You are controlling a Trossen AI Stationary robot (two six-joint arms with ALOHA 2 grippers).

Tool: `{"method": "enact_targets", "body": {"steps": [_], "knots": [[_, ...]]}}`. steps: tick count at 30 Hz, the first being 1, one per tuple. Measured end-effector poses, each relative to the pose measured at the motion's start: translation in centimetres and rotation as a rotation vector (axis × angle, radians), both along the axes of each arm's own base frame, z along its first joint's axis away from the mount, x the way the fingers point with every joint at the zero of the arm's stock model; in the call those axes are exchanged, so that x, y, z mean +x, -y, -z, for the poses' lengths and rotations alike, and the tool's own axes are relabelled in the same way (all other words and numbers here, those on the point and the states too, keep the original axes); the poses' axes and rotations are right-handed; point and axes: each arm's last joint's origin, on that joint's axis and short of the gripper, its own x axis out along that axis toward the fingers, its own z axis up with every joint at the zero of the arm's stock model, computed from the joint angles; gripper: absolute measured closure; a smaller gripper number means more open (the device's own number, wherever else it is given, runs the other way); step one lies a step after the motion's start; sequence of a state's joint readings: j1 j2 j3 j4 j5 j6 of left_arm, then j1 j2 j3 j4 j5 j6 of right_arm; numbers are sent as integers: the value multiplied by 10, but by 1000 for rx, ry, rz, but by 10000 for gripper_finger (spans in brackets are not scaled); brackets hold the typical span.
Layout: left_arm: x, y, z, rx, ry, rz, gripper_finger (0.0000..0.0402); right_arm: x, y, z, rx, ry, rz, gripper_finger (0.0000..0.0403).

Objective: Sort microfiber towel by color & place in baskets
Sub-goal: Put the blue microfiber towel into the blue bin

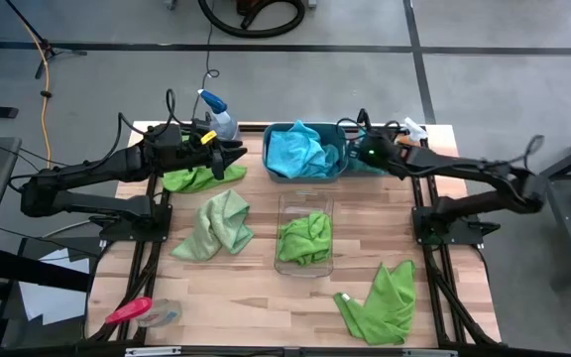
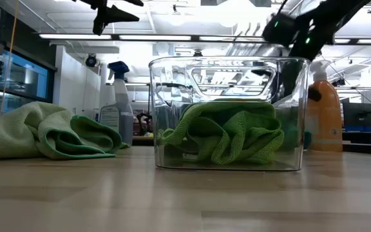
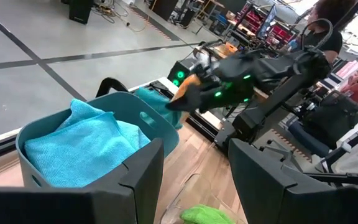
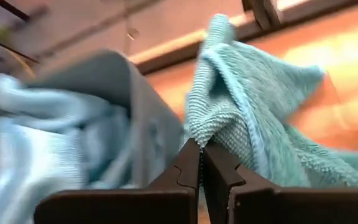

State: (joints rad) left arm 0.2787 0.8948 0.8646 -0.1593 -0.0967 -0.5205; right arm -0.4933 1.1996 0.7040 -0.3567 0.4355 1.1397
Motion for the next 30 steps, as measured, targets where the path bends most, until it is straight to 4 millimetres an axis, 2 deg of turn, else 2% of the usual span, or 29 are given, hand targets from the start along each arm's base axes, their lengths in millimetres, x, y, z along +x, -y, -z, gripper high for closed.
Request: {"method": "enact_targets", "body": {"steps": [5,13,18,23,30], "knots": [[0,0,0,1,0,-1,232,-9,-14,-36,-160,154,-21,402],[0,-1,0,5,-1,-21,232,1,-23,-99,-585,502,-163,402],[0,-1,0,7,-1,-31,232,3,-28,-121,-741,640,-231,403],[-1,-2,0,13,-2,-67,232,14,-32,-138,-758,575,-293,403],[-1,-2,-1,17,5,-81,232,59,-25,-160,-727,217,-495,403]]}}
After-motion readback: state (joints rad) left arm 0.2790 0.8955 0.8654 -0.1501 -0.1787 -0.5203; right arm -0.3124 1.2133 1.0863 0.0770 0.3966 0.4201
